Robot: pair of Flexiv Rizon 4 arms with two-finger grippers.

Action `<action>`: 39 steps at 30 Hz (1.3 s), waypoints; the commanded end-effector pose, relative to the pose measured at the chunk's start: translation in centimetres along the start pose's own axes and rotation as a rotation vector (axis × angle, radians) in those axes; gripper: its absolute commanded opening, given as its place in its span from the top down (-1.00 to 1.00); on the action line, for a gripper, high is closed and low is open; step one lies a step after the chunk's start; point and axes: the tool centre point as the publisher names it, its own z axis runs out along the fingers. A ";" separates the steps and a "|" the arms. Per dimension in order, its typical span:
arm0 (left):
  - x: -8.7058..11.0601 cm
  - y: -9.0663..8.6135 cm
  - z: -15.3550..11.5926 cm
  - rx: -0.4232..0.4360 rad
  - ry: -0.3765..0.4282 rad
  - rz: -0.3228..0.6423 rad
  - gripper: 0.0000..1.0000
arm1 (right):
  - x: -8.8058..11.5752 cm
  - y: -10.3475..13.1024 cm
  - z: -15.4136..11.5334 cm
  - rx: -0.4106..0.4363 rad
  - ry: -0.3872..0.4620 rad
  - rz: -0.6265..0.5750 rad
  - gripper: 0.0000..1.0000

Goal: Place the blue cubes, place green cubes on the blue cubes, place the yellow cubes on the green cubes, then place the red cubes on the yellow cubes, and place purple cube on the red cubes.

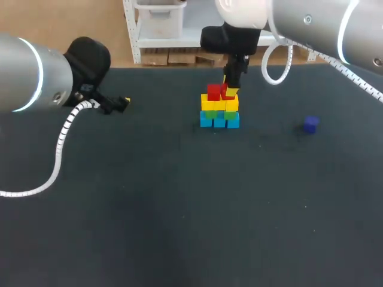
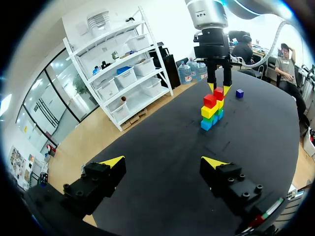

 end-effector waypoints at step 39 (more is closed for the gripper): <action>0.0 0.1 0.0 0.002 -0.002 0.000 -1.00 | 0.0 -0.8 0.9 -0.042 0.012 -0.012 0.77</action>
